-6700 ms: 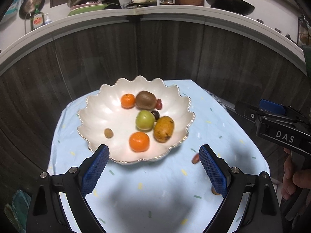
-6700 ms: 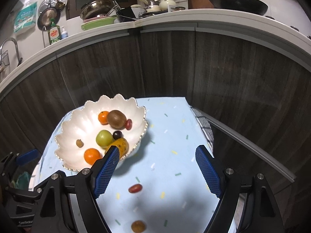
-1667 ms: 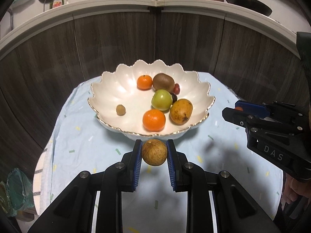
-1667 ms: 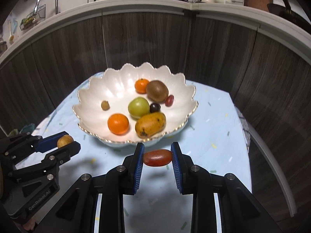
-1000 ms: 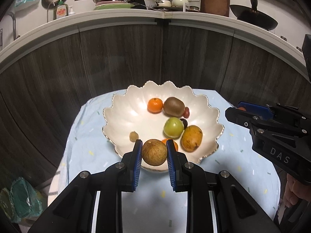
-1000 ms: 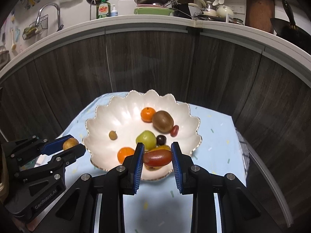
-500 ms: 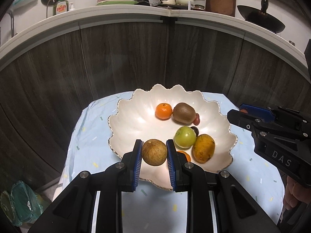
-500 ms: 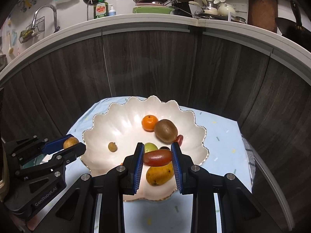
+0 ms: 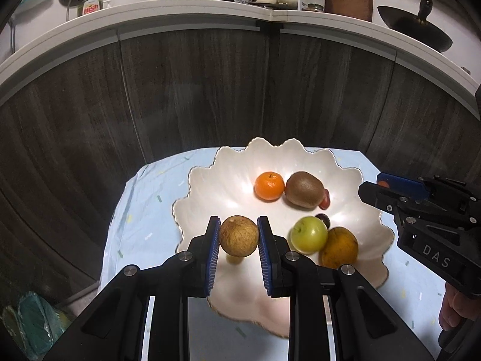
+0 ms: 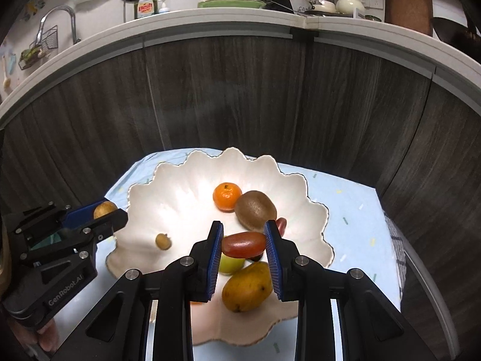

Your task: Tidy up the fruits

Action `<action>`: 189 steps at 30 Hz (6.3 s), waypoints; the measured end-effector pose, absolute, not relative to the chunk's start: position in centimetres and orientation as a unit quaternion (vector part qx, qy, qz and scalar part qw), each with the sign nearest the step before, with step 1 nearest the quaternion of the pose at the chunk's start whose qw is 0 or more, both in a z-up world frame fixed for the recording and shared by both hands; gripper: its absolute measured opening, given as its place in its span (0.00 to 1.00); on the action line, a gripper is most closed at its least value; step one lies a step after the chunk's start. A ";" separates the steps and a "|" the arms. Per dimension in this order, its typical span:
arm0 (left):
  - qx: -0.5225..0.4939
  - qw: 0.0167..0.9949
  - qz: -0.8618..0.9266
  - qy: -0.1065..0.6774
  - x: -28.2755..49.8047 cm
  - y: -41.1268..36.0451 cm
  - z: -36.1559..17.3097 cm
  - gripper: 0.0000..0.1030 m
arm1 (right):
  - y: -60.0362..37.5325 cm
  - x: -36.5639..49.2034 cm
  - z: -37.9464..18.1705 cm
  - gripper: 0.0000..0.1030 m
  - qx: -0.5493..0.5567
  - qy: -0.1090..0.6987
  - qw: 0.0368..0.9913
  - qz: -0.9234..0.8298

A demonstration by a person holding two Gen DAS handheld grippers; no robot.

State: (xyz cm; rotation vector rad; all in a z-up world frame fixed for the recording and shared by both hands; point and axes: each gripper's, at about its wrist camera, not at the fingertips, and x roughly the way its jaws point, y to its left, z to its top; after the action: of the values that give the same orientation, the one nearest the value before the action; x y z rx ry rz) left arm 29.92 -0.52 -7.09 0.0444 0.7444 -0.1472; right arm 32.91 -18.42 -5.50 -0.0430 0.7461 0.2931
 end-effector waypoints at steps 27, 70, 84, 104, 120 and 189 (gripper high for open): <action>0.021 0.910 -0.098 0.403 36.2 -1.2 -10.7 0.25 | -19.7 38.8 -9.4 0.29 0.008 0.421 0.903 0.090; 0.031 0.928 -0.064 0.365 29.1 -0.5 -5.4 0.91 | -20.6 31.2 -4.3 0.85 0.022 0.374 0.925 0.064; 0.033 0.932 -0.061 0.356 24.5 0.0 -4.2 0.92 | -20.2 26.9 -3.0 0.85 0.022 0.360 0.930 0.071; 0.027 0.931 -0.061 0.360 16.1 -0.3 -3.9 0.92 | -20.6 18.8 -2.3 0.85 0.025 0.343 0.936 0.074; 0.040 0.925 -0.060 0.372 9.7 -0.9 -3.9 0.92 | -21.4 12.1 -2.2 0.85 0.045 0.337 0.938 0.062; 0.029 0.935 -0.054 0.350 2.7 -0.9 -3.3 0.99 | -23.7 3.5 -1.8 0.91 0.087 0.313 0.945 0.024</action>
State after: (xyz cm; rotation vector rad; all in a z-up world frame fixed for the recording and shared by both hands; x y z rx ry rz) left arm 2.67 -0.86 -3.27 0.0586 0.7146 -0.1112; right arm 3.52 -23.68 -1.79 0.1769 0.6378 0.0498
